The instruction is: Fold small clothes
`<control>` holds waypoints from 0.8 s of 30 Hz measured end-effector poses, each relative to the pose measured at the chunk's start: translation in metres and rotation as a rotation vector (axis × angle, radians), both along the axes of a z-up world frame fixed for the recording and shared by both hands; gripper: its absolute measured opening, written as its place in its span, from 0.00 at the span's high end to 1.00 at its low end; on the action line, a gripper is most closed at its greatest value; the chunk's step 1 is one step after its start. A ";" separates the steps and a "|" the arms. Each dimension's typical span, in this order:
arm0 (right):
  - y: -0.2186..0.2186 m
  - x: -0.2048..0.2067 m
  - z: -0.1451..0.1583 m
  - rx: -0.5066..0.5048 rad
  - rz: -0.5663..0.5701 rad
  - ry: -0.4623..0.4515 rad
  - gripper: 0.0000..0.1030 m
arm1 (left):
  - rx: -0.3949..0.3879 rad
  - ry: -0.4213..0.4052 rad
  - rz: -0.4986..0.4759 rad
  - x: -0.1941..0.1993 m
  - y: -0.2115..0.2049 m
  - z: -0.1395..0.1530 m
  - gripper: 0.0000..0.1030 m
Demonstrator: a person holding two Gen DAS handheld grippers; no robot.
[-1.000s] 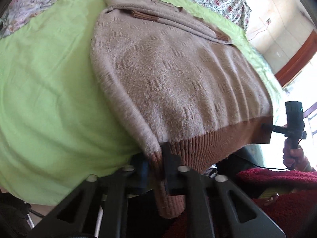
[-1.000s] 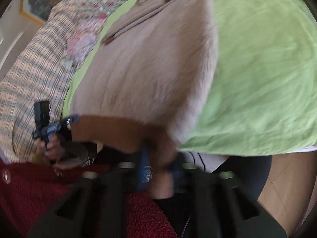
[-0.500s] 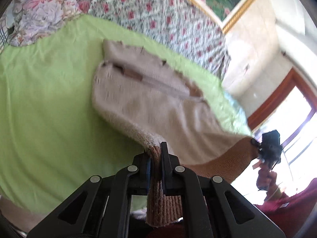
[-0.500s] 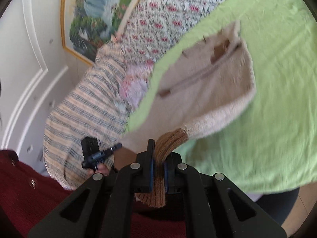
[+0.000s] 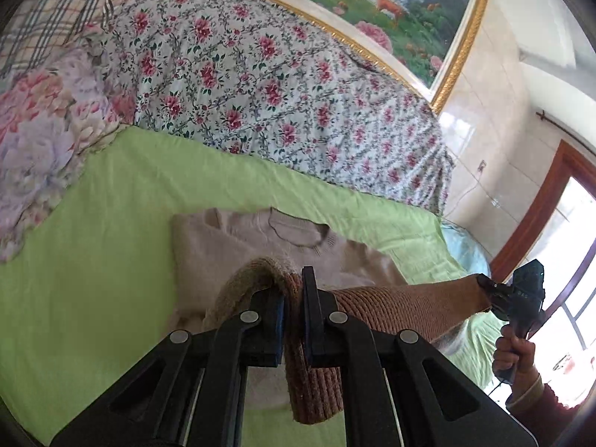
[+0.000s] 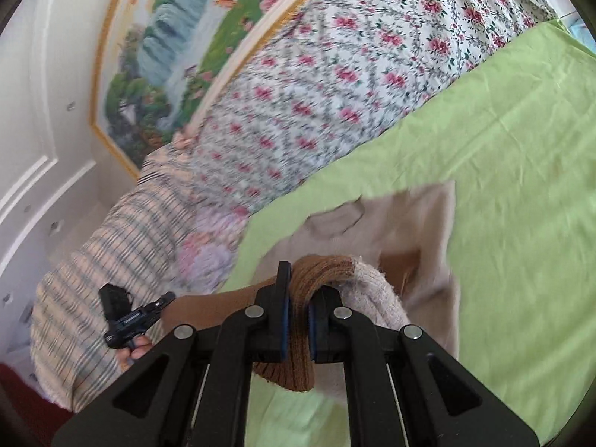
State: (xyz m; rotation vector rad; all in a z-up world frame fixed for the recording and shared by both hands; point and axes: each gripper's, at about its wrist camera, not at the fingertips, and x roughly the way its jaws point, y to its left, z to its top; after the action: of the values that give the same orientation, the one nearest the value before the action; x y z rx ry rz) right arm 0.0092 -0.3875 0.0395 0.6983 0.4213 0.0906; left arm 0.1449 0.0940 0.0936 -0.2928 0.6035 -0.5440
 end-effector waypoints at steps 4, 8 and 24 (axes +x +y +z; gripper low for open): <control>-0.027 0.059 -0.011 -0.028 -0.049 0.081 0.92 | 0.035 0.059 0.024 0.069 -0.016 -0.017 0.94; -0.043 0.108 -0.037 -0.057 -0.062 0.186 0.92 | 0.052 0.146 0.059 0.125 -0.023 -0.053 0.94; -0.014 0.077 -0.044 -0.167 -0.077 0.218 0.48 | 0.076 0.263 -0.042 0.093 -0.046 -0.114 0.55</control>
State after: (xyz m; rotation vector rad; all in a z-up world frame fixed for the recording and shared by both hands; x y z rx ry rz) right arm 0.0865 -0.4014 -0.0047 0.5602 0.6030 -0.0935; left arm 0.2382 0.0483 -0.0207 -0.2828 0.8841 -0.5251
